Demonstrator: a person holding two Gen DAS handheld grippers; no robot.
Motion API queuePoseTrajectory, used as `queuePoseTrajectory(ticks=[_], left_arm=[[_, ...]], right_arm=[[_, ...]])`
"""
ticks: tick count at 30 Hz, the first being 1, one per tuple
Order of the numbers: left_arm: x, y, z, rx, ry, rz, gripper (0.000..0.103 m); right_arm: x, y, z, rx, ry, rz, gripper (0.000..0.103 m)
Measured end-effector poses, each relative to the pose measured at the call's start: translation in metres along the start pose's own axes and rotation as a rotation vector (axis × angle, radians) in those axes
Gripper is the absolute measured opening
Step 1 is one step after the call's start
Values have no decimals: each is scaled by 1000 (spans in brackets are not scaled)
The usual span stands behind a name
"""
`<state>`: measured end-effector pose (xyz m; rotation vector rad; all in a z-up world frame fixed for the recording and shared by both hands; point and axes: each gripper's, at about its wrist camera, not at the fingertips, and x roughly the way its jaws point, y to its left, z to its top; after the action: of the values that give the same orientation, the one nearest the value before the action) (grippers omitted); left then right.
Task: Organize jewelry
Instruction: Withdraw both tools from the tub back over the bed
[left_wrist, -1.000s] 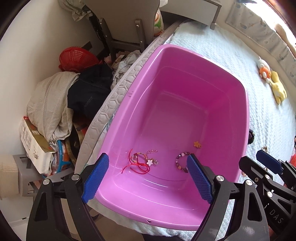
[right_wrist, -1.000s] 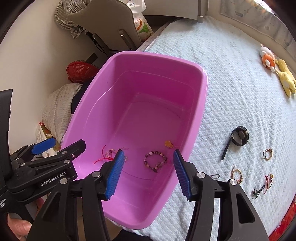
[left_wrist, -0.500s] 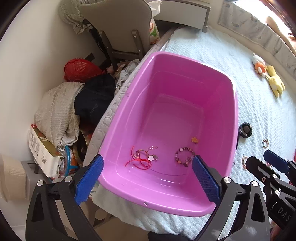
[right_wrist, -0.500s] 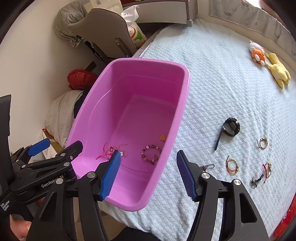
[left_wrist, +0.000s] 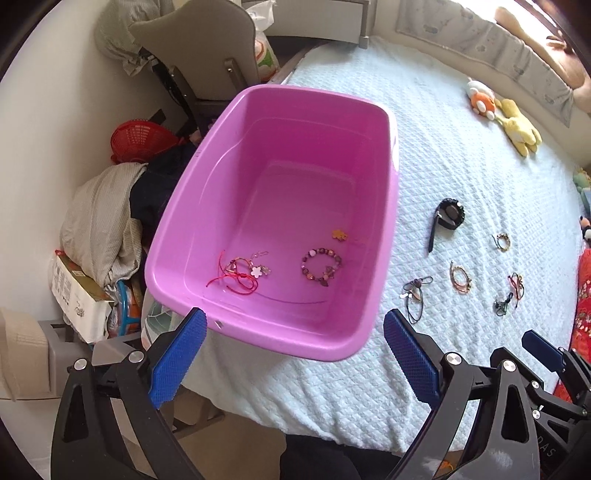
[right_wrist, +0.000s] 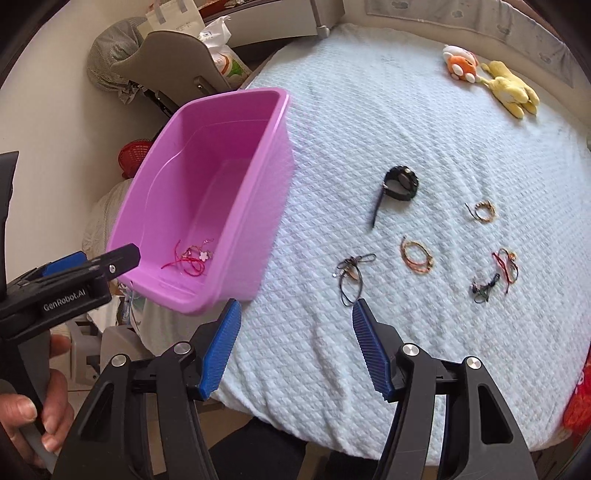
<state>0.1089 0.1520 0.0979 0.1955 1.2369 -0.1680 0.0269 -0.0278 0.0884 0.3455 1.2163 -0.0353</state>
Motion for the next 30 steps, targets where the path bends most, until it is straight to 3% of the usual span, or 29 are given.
queuePoseTrajectory(ticks=[16, 24, 30], left_arm=[[-21, -130, -99, 71, 27, -6, 95], [-19, -169, -117, 123, 29, -11, 95], [-4, -183, -114, 148, 6, -29, 95]], right_arm=[[-64, -158, -124, 137, -40, -42, 60], [-71, -209, -143, 170, -53, -75, 60], [-63, -225, -138, 183, -80, -113, 60]])
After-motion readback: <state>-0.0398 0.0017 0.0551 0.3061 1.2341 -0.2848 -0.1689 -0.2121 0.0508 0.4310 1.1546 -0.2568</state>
